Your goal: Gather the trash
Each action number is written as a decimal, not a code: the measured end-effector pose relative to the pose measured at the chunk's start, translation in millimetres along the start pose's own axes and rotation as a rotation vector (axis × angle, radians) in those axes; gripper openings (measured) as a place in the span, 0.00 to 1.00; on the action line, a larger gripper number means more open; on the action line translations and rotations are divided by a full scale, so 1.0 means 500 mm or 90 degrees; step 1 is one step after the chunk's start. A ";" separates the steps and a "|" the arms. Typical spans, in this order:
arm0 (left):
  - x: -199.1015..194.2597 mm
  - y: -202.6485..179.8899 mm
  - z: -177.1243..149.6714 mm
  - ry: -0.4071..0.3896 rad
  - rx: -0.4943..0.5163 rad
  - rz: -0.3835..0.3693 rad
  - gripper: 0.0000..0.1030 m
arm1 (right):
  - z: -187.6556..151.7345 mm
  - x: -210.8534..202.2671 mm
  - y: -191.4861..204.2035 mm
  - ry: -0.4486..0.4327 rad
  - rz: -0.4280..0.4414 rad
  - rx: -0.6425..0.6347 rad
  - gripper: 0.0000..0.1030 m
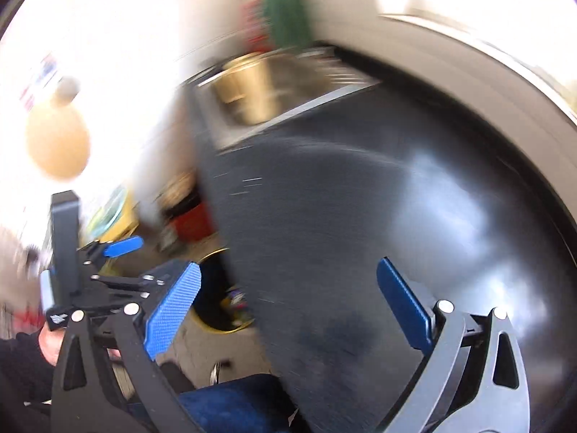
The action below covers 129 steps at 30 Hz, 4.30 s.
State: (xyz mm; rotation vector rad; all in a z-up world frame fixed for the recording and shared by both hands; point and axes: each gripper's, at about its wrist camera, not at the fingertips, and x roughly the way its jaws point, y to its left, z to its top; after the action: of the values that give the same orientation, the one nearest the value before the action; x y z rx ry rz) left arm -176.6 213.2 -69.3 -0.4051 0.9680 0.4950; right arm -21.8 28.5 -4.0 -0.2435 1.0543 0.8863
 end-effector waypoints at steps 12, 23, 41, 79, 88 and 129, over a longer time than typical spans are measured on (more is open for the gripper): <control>-0.007 -0.454 0.099 -0.020 0.293 -0.162 0.93 | -0.206 -0.297 -0.339 -0.110 -0.303 0.341 0.92; -0.025 -0.574 0.083 -0.002 0.368 -0.186 0.93 | -0.258 -0.360 -0.372 -0.131 -0.352 0.379 0.92; -0.032 -0.552 0.095 -0.004 0.354 -0.179 0.93 | -0.241 -0.339 -0.362 -0.122 -0.338 0.362 0.92; -0.031 -0.564 0.082 0.003 0.359 -0.178 0.93 | -0.249 -0.340 -0.384 -0.115 -0.333 0.361 0.92; -0.028 -0.571 0.084 0.003 0.360 -0.177 0.93 | -0.247 -0.337 -0.395 -0.112 -0.329 0.362 0.92; 0.009 -0.594 0.109 0.014 0.363 -0.182 0.93 | -0.240 -0.302 -0.458 -0.091 -0.324 0.380 0.92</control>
State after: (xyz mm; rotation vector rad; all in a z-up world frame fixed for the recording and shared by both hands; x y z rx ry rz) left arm 30.6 0.7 -13.8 -0.0287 1.0055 -0.0535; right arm 38.2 -264.6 9.9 0.0560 1.0129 0.1110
